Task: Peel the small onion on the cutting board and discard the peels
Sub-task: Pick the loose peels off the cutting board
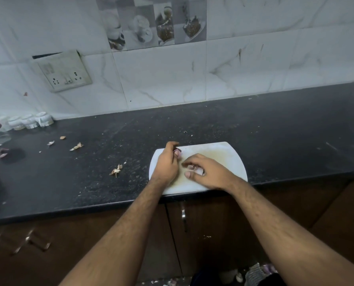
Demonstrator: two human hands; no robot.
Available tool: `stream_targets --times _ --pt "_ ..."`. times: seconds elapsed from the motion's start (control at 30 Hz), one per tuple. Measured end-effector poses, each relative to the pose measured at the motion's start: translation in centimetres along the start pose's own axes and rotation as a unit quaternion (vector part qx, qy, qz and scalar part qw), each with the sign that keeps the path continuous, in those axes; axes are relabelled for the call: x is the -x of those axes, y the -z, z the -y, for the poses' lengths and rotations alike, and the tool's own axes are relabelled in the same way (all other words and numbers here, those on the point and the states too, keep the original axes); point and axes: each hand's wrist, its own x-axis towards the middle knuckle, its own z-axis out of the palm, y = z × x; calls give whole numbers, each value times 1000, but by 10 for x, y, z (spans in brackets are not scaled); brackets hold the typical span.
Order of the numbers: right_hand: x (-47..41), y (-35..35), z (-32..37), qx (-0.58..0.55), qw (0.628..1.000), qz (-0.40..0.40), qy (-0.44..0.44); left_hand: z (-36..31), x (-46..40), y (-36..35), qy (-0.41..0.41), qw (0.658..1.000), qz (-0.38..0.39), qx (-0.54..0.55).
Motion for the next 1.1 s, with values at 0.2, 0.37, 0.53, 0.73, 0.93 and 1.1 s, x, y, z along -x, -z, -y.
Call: stream_targets --times 0.2,0.37,0.53,0.73,0.93,1.1 --pt "11 2 3 -25 999 -14 46 11 -7 -4 -12 1000 2 -28" --pt "10 0 2 -34 998 -52 16 10 -7 -7 11 999 14 -38" --pt "11 -2 2 -9 999 -30 6 12 -9 -2 47 998 -28 24" --pt "7 -2 9 145 989 35 21 13 -8 -1 42 995 -20 85" --pt "12 2 4 12 1000 17 20 17 -8 -2 36 998 -2 58" --pt "12 4 4 -41 999 -26 16 16 -11 -7 66 997 -4 50"
